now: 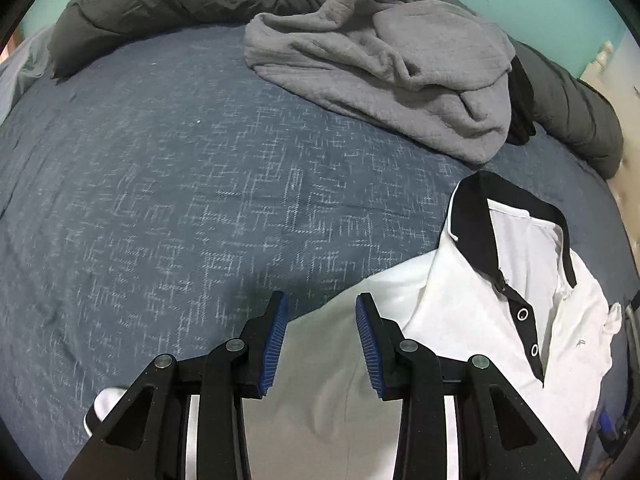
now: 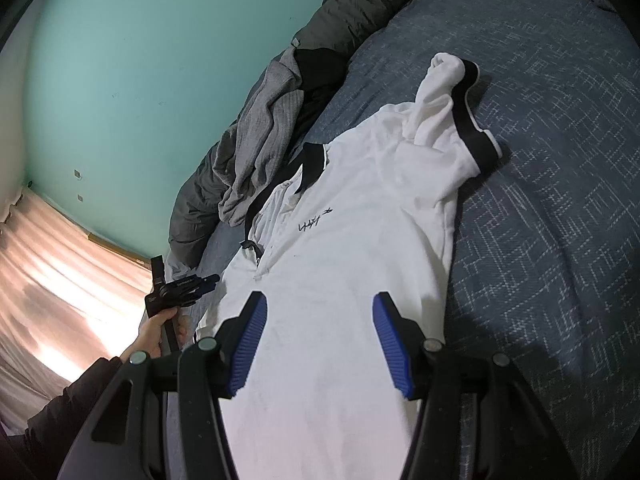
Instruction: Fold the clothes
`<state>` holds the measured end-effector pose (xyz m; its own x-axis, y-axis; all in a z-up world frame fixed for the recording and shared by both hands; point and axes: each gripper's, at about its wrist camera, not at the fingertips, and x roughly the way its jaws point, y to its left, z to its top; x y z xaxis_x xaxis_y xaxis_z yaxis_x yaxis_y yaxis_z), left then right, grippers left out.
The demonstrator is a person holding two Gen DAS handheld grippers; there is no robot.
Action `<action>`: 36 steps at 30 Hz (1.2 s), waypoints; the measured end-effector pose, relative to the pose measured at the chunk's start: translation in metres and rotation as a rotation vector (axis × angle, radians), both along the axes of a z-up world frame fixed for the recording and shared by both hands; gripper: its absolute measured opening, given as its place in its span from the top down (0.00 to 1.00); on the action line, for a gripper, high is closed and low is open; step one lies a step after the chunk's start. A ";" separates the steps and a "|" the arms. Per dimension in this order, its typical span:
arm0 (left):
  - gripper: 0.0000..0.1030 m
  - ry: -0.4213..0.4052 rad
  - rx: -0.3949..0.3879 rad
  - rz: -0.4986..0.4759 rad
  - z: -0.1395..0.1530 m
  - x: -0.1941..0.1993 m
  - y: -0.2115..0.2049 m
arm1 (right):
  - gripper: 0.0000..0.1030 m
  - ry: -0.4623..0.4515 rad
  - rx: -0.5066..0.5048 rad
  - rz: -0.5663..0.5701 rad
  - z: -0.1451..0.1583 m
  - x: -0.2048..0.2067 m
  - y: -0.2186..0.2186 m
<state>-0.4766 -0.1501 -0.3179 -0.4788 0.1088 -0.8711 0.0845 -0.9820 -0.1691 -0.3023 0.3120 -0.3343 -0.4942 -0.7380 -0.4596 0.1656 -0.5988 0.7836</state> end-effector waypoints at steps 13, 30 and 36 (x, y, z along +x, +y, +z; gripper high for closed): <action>1.00 0.034 0.005 -0.040 0.007 -0.004 0.006 | 0.45 -0.010 0.001 0.013 -0.004 0.001 -0.003; 0.98 0.009 -0.011 -0.056 -0.005 -0.013 0.018 | 0.46 -0.010 -0.003 0.014 -0.004 -0.001 -0.004; 0.99 0.035 -0.038 -0.026 0.004 -0.017 0.013 | 0.46 -0.012 -0.001 0.020 -0.005 0.000 -0.005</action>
